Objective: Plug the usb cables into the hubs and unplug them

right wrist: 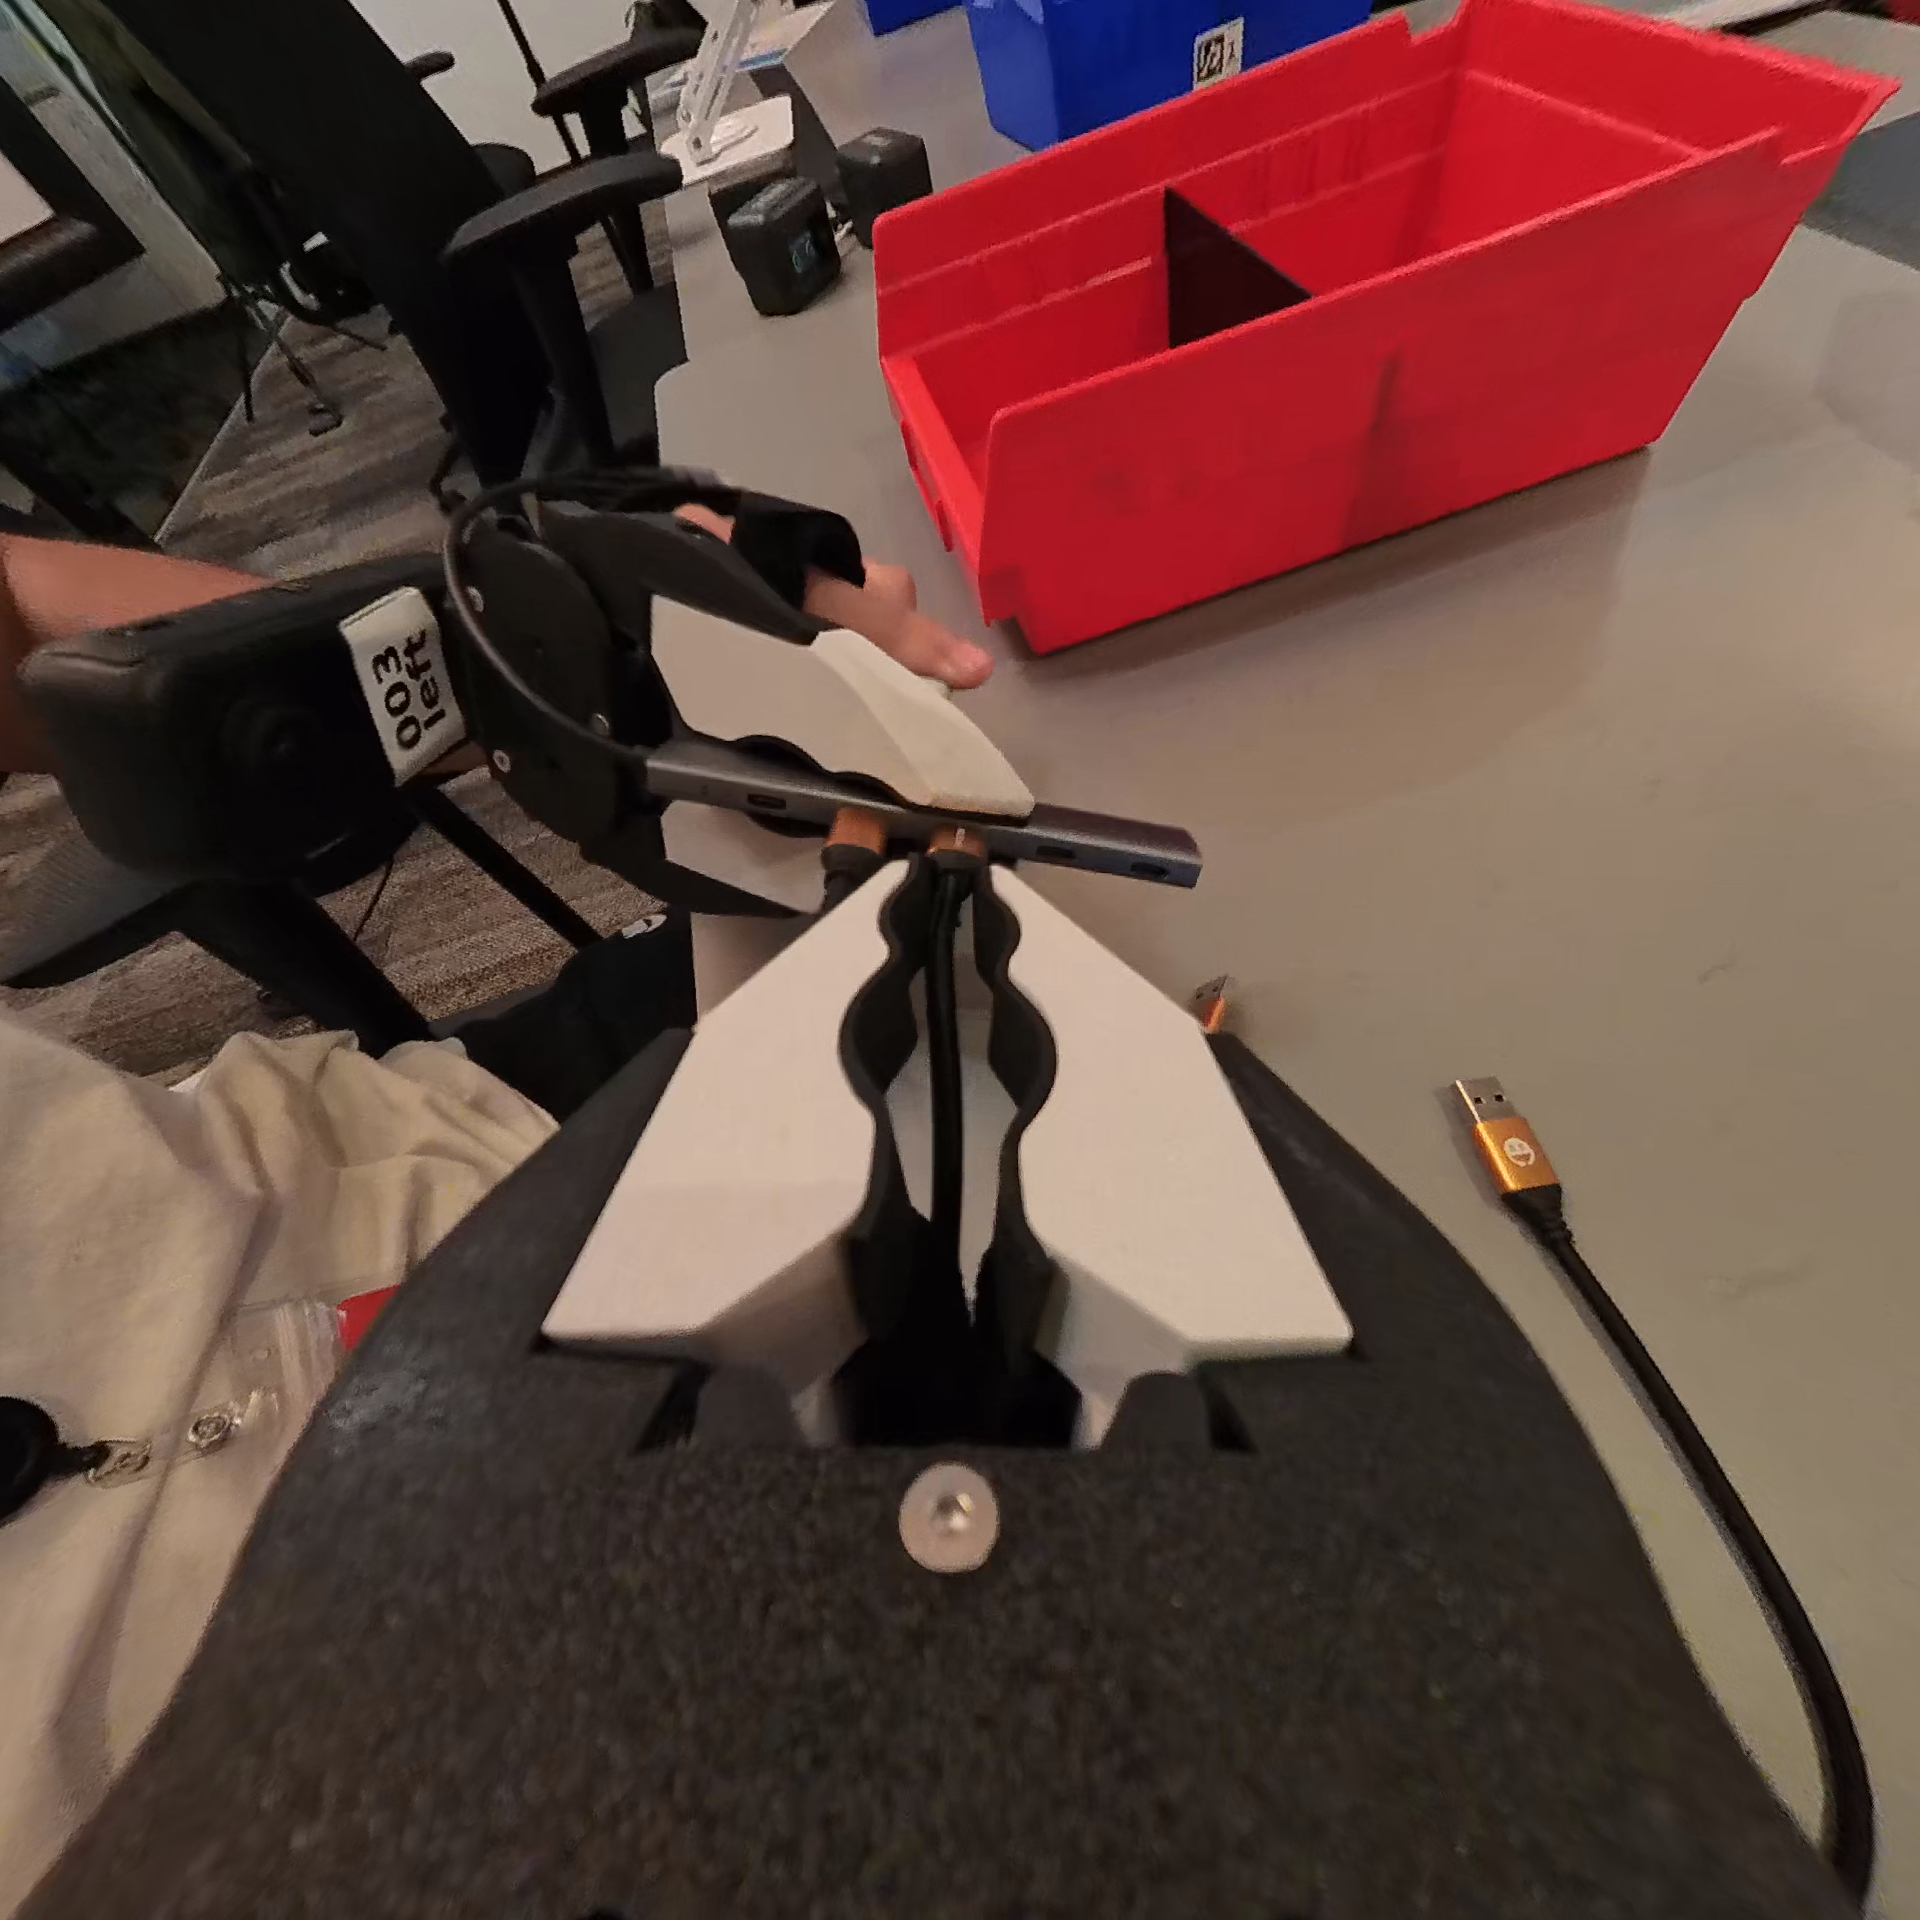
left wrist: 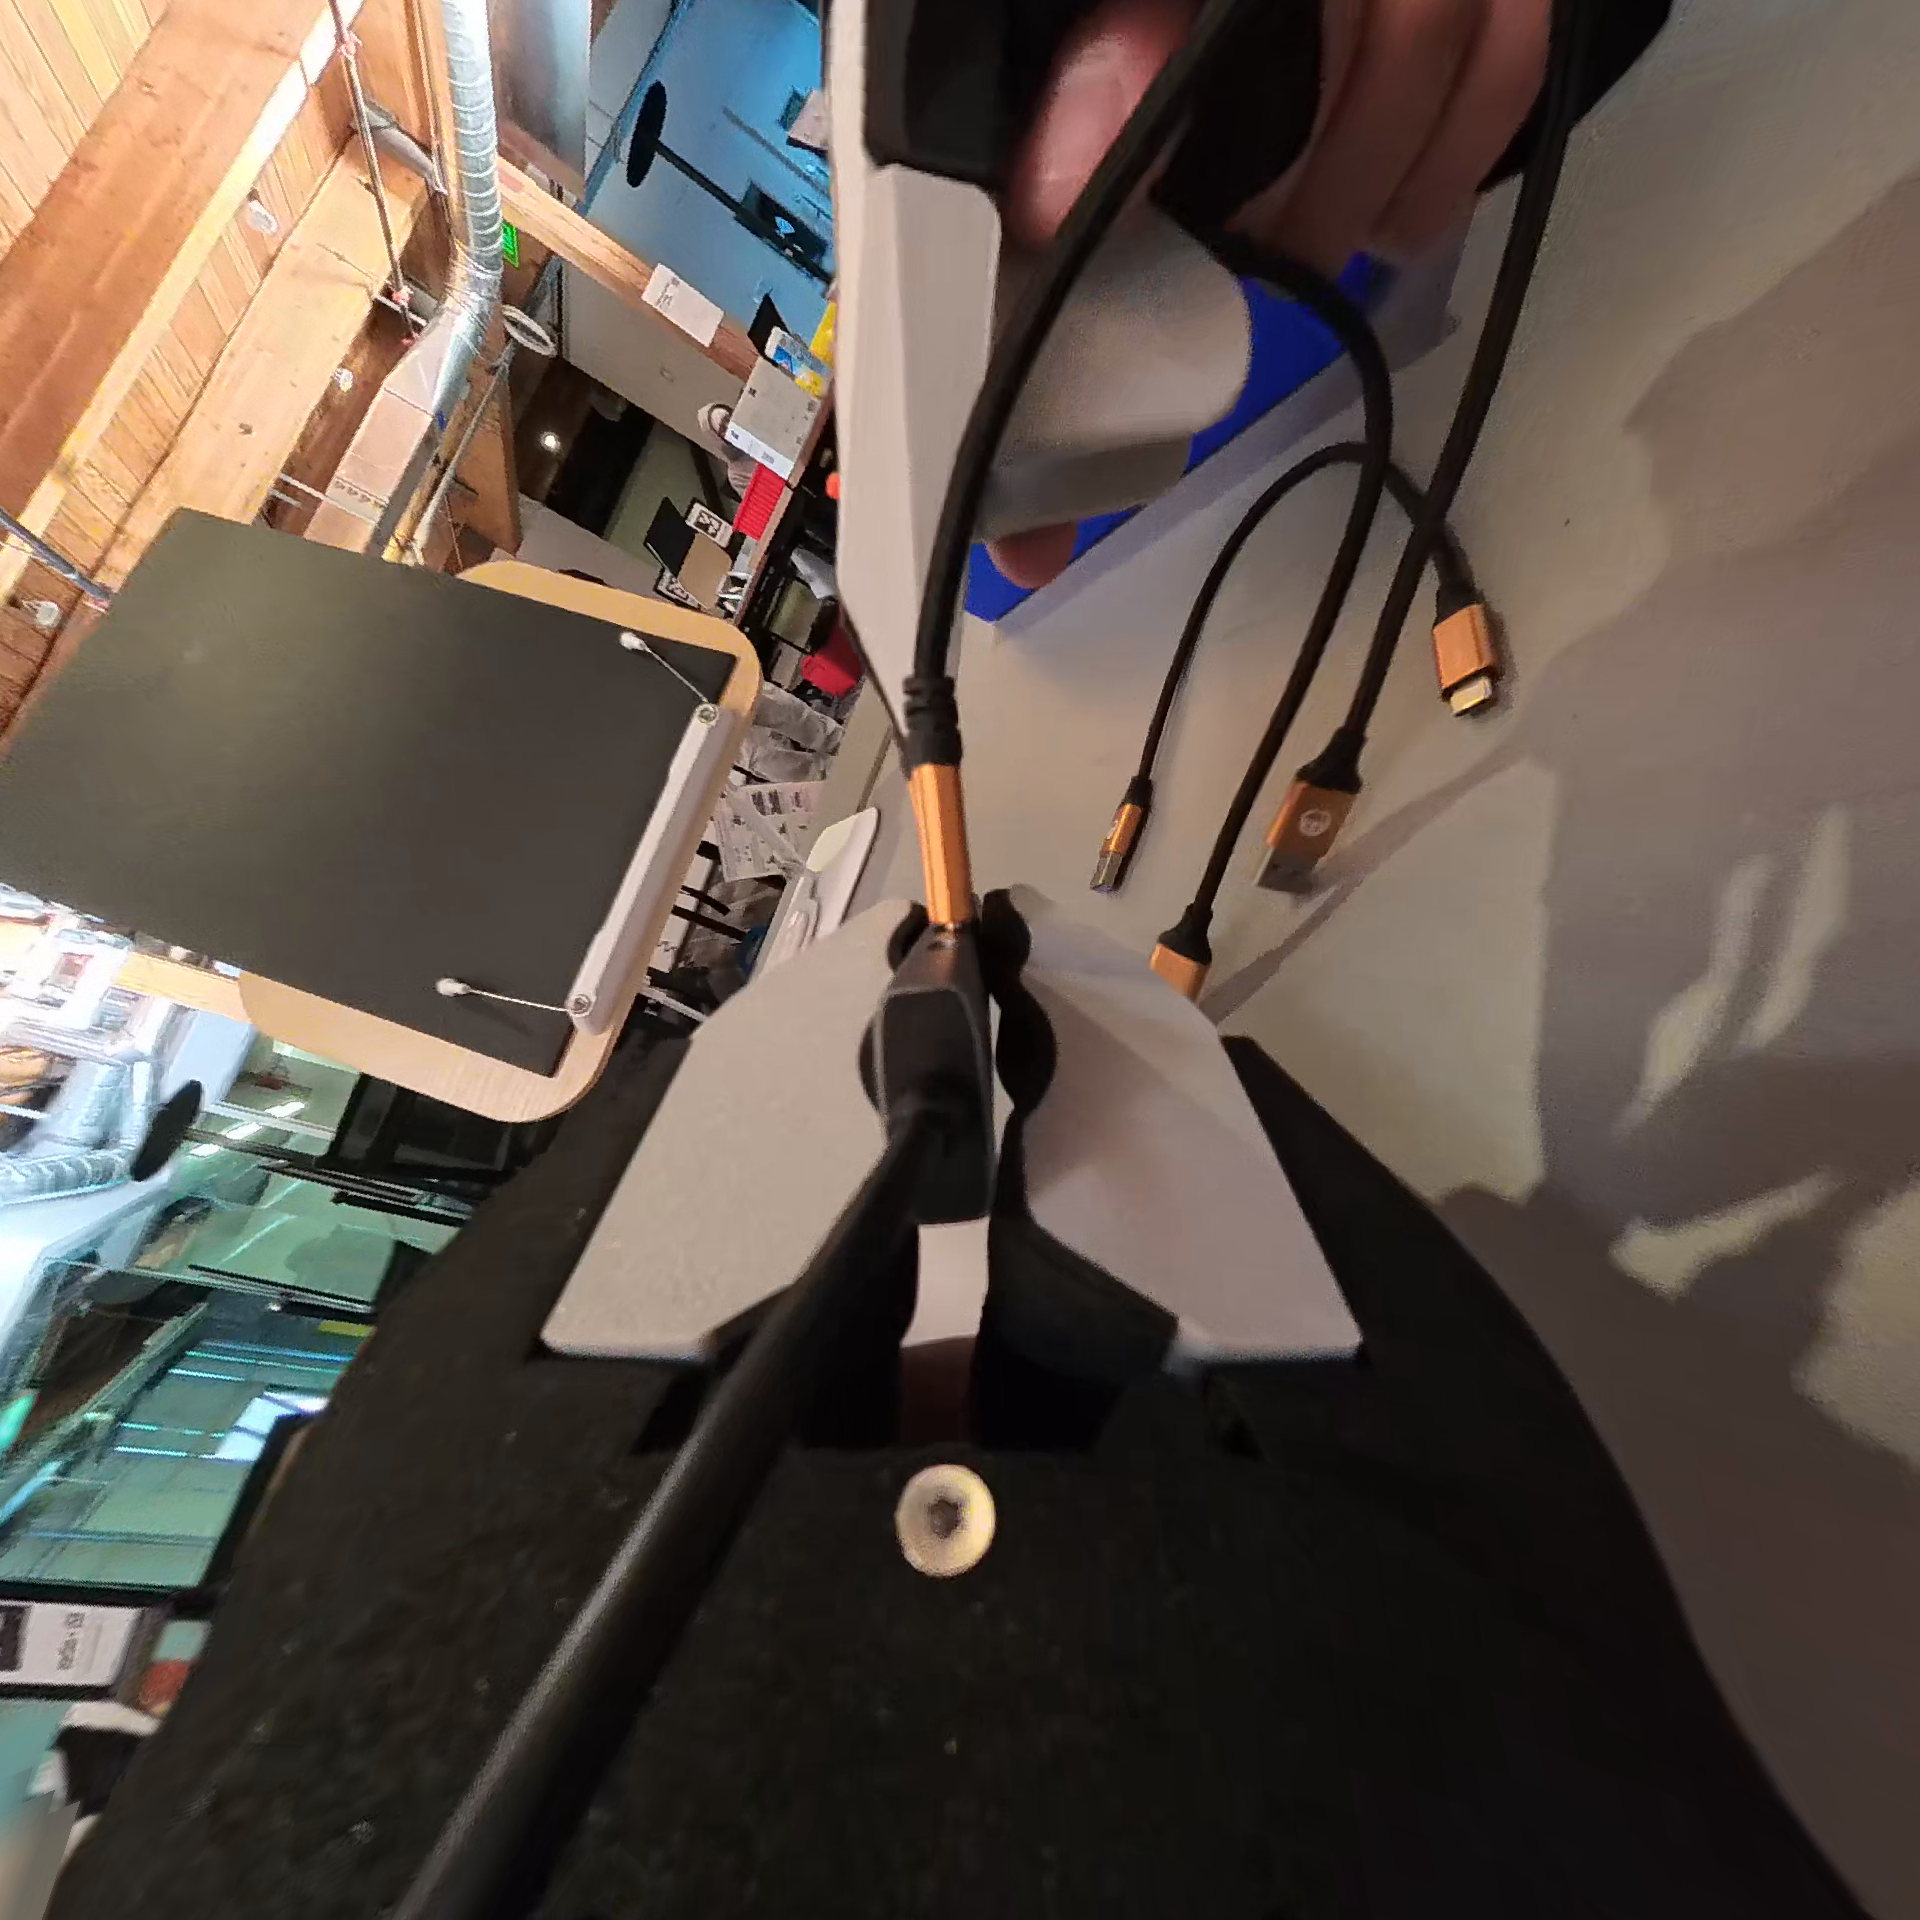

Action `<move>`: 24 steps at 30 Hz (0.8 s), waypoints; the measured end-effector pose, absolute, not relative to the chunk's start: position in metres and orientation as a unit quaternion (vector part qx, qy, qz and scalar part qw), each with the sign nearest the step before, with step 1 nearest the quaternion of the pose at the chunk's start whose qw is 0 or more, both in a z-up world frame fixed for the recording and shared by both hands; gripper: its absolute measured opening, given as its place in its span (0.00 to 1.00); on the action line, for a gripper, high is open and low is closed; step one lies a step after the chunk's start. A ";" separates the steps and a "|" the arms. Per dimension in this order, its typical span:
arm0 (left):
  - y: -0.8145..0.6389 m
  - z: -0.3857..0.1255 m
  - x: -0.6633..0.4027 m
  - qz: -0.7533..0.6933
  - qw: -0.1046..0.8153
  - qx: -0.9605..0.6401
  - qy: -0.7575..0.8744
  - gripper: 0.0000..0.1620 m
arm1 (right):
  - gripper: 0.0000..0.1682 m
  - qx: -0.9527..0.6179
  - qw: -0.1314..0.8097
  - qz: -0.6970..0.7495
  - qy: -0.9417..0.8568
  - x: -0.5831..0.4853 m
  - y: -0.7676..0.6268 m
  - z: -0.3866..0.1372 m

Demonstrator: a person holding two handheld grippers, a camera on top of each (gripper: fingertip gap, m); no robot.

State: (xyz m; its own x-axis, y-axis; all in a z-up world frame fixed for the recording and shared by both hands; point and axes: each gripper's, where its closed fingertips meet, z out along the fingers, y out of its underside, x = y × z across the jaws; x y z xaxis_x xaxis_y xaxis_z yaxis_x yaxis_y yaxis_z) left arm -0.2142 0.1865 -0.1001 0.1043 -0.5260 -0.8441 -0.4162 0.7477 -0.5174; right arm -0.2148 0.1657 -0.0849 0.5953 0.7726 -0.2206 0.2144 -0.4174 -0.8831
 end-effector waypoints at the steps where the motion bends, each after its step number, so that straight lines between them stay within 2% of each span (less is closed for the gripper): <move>1: 0.187 -0.101 -0.214 -0.036 0.653 -0.349 0.671 0.06 | 0.03 -0.782 0.432 0.316 -0.318 -0.214 0.166 -0.087; 15: 0.189 -0.100 -0.213 -0.025 0.653 -0.352 0.670 0.06 | 0.04 -0.786 0.420 0.339 -0.301 -0.215 0.165 -0.099; 24: 0.193 -0.108 -0.208 -0.041 0.649 -0.354 0.673 0.06 | 0.04 -0.792 0.440 0.299 -0.300 -0.206 0.174 -0.099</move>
State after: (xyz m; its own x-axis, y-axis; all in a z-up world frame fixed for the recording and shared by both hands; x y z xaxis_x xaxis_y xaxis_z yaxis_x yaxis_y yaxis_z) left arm -0.2082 0.1929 -0.1080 0.0921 -0.5288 -0.8437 -0.4226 0.7465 -0.5140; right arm -0.2065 0.1738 -0.0986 0.6410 0.7383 -0.2099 0.2119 -0.4331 -0.8761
